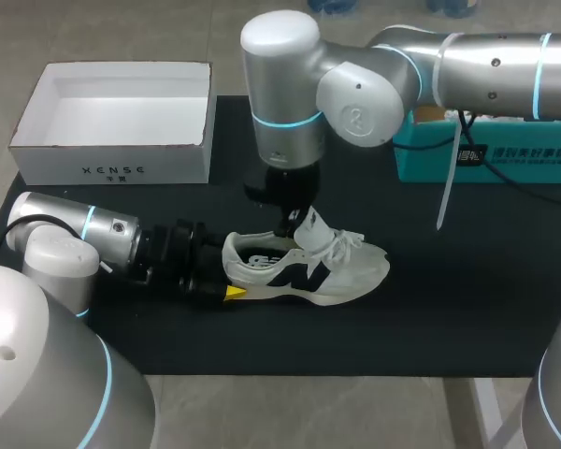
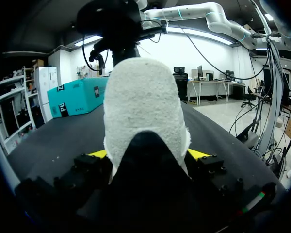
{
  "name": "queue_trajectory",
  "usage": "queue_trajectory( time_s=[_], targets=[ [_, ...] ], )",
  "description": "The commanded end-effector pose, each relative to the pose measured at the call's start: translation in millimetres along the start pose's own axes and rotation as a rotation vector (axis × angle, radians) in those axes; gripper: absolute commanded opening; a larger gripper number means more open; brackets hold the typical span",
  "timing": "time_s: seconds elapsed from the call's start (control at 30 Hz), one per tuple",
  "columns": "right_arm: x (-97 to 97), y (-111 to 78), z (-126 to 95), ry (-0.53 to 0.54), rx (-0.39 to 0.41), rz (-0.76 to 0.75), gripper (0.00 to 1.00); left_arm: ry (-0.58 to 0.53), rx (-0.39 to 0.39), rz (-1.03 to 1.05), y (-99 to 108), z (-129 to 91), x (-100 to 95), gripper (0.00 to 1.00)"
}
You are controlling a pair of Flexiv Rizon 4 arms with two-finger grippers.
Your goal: Take the shoe out of the shoebox, open the shoe tongue, remove and reinsert the insole, then place the shoe into the shoebox
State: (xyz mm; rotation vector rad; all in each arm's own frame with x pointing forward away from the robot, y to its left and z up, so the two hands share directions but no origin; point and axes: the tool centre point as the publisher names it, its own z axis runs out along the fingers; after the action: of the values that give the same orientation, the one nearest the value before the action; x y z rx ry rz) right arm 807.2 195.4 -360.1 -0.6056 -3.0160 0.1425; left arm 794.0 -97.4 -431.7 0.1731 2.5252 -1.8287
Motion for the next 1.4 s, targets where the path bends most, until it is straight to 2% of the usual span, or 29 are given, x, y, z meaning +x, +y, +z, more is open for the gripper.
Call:
queue_trajectory(
  time_s=[0.03, 0.47, 0.53, 0.63, 0.87, 0.97, 1.13, 1.4],
  targets=[
    [1.6, 4.8, 11, -0.009, -0.022, -0.006, 0.00, 0.000, -0.001, 0.000, 1, 0, 1.5, 0.00],
    [-5.2, 12.4, 23, 0.007, -0.034, -0.022, 0.00, 0.000, -0.001, 0.000, 1, 0, 1.5, 0.00],
    [-5.6, 13.7, 22, 0.008, -0.034, -0.026, 0.18, 0.000, -0.001, 0.000, 1, 0, 1.5, 0.00],
    [-5.8, 14.7, 22, 0.008, -0.033, -0.029, 0.28, 0.000, -0.001, 0.000, 1, 0, 1.5, 0.00],
    [-4.7, 14.4, 20, 0.006, -0.028, -0.031, 0.38, 0.000, -0.001, 0.000, 1, 0, 1.5, 0.00],
    [-3.0, 15.4, 20, 0.004, -0.026, -0.037, 0.38, 0.000, -0.001, 0.000, 1, 0, 1.5, 0.00],
    [1.0, 19.1, 37, 0.035, -0.024, -0.039, 0.36, 0.000, -0.001, 0.000, 1, 0, 1.5, 0.00],
    [15.2, 25.1, 88, 0.131, -0.011, -0.031, 0.35, 0.000, -0.001, 0.000, 1, 0, 1.5, 0.00]
  ],
)
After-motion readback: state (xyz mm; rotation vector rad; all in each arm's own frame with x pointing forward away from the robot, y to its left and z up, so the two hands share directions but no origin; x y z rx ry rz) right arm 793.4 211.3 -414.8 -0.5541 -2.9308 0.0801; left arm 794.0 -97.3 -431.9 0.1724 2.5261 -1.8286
